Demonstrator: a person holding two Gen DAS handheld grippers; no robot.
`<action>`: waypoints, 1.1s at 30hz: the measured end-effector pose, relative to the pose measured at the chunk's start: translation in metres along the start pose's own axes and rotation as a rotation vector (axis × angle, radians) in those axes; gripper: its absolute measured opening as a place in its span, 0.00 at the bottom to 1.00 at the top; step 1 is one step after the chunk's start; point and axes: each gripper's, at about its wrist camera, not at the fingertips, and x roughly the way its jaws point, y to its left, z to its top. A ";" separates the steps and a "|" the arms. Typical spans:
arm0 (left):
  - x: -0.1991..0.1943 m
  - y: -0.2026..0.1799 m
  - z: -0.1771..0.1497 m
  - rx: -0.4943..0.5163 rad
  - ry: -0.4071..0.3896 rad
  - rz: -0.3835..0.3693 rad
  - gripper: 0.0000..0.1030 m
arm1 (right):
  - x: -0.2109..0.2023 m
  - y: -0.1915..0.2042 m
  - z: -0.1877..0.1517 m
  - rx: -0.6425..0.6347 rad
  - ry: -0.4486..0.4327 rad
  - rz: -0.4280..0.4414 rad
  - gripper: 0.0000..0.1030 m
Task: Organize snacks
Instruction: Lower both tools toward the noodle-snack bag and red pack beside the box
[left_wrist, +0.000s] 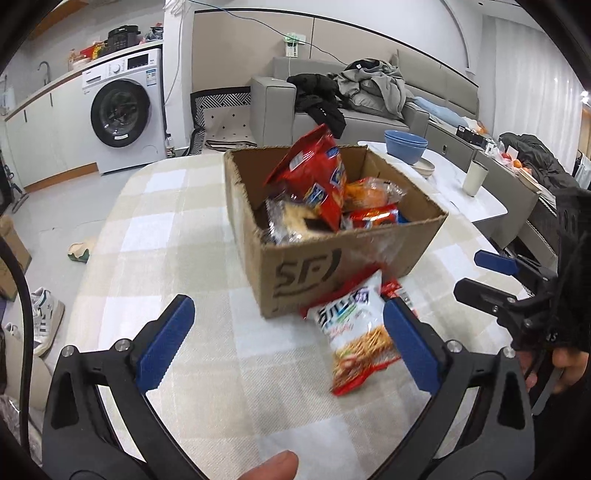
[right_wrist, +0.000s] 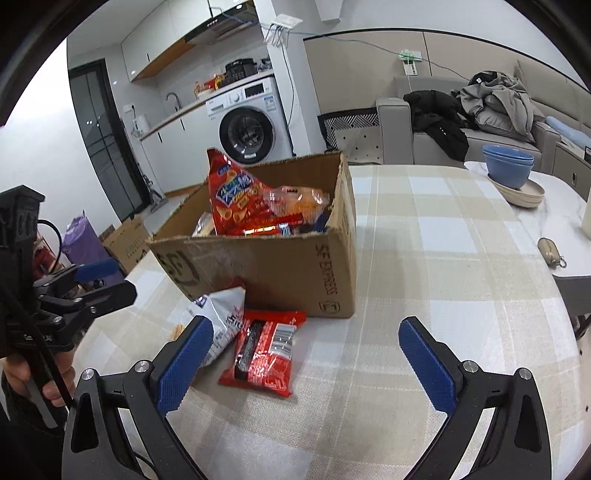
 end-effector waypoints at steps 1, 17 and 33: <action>0.000 0.001 -0.003 0.001 0.002 0.001 0.99 | 0.001 0.002 -0.001 -0.008 0.002 -0.005 0.99; 0.014 0.012 -0.006 -0.021 0.058 0.006 0.99 | 0.057 0.021 -0.022 -0.029 0.182 -0.033 0.99; 0.028 0.015 -0.012 -0.025 0.091 0.011 0.99 | 0.070 0.014 -0.019 -0.005 0.223 -0.146 0.99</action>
